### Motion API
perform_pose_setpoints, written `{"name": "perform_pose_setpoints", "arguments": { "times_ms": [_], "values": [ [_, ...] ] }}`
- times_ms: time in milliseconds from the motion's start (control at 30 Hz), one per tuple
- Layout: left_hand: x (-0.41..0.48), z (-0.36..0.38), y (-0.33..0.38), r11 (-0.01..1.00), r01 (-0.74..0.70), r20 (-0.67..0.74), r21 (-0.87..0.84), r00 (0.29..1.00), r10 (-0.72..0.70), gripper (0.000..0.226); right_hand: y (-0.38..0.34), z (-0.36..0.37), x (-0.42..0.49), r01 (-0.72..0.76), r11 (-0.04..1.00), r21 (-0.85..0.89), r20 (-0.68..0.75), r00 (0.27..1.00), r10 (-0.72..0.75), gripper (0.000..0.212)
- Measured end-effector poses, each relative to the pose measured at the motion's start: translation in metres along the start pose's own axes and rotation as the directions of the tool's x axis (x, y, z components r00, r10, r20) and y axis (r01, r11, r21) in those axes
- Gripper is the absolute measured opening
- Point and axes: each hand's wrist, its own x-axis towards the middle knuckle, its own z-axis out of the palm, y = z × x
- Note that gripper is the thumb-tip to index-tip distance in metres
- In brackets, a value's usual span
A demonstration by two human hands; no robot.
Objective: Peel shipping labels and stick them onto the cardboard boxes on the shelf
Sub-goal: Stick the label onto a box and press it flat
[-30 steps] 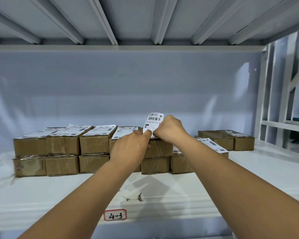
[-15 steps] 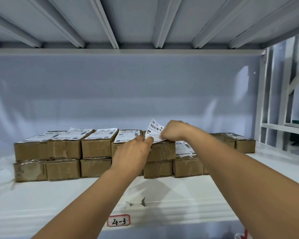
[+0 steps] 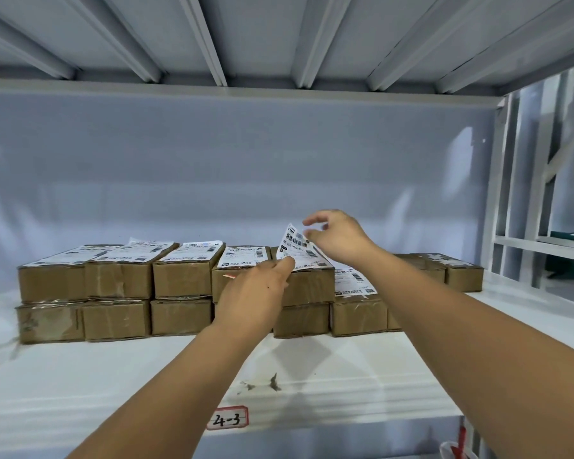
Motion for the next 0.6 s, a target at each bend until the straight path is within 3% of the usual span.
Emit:
{"name": "perform_pose_setpoints", "arguments": {
  "times_ms": [67,133,200,267,400,600],
  "values": [
    [0.0,0.002,-0.001,1.0,0.001,-0.013,-0.007,1.0,-0.001,0.007,-0.011,0.008,0.001,0.07,0.995,0.073,0.098,0.992,-0.077,0.02],
    [0.0,0.003,-0.004,1.0,0.003,-0.028,-0.031,1.0,-0.003,0.012,-0.019,0.017,0.001,0.145,0.989,-0.028,0.309,0.942,-0.129,0.03],
    [-0.001,0.005,-0.006,0.998,-0.007,-0.042,-0.066,0.999,0.005,0.014,-0.022,0.021,0.002,0.163,0.982,-0.097,0.407,0.907,-0.11,0.034],
    [-0.002,0.007,-0.007,0.997,-0.016,-0.053,-0.082,0.999,0.011,0.015,-0.021,0.022,0.007,0.144,0.984,-0.109,0.458,0.885,-0.079,0.035],
    [-0.002,0.01,-0.007,0.994,-0.002,-0.07,-0.11,0.998,-0.006,0.018,-0.018,0.03,0.02,0.137,0.937,-0.322,0.53,0.846,0.058,0.04],
    [-0.001,0.013,-0.008,0.996,-0.004,-0.082,-0.085,0.997,-0.003,0.017,-0.012,0.044,0.034,0.126,0.94,-0.318,0.578,0.811,0.087,0.034]
  ]
}}
